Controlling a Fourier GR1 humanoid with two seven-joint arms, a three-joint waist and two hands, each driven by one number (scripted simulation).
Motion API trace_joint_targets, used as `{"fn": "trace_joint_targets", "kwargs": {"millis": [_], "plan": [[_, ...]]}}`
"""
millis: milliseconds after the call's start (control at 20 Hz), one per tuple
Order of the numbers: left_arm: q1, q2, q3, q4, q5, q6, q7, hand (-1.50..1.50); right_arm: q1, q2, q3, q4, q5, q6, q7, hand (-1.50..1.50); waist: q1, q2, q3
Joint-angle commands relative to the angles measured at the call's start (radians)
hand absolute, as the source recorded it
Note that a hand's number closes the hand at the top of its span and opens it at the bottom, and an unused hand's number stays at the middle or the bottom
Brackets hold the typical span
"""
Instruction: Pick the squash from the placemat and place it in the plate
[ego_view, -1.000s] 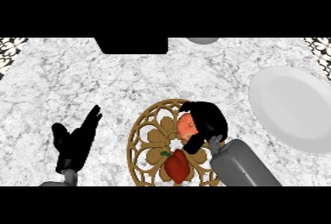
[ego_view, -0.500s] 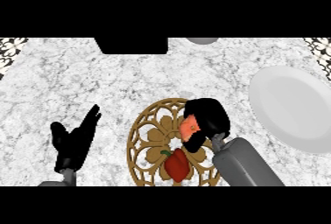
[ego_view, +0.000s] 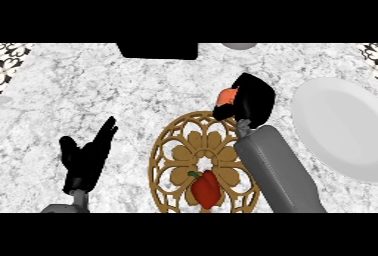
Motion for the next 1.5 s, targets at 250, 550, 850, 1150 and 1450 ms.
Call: {"fn": "trace_joint_targets", "kwargs": {"millis": [250, 550, 850, 1150, 1450], "plan": [[0.003, -0.044, -0.043, 0.034, -0.012, 0.0, 0.002, 0.0, -0.22, 0.01, -0.085, 0.137, 0.366, -0.267, 0.365, 1.5, 0.018, 0.005, -0.005], [-0.004, -0.028, -0.011, 0.021, -0.003, 0.01, 0.022, 0.0, -0.161, 0.01, -0.206, 0.096, 0.485, -0.4, 0.405, 1.5, -0.012, 0.001, -0.001], [0.014, -0.024, -0.003, 0.029, -0.002, 0.004, 0.005, 0.0, -0.1, 0.01, -0.285, -0.006, 0.584, -0.537, 0.389, 1.5, -0.024, -0.004, -0.001], [0.063, -0.014, 0.011, 0.022, -0.001, 0.0, -0.012, 0.0, 0.029, -0.007, -0.455, -0.029, 0.698, -0.599, 0.3, 1.5, -0.04, -0.005, -0.002], [0.026, -0.039, 0.004, 0.038, -0.002, 0.007, 0.0, 0.0, 0.09, -0.077, -0.62, -0.018, 0.616, -0.702, 0.152, 1.5, -0.043, -0.005, -0.001]]}}
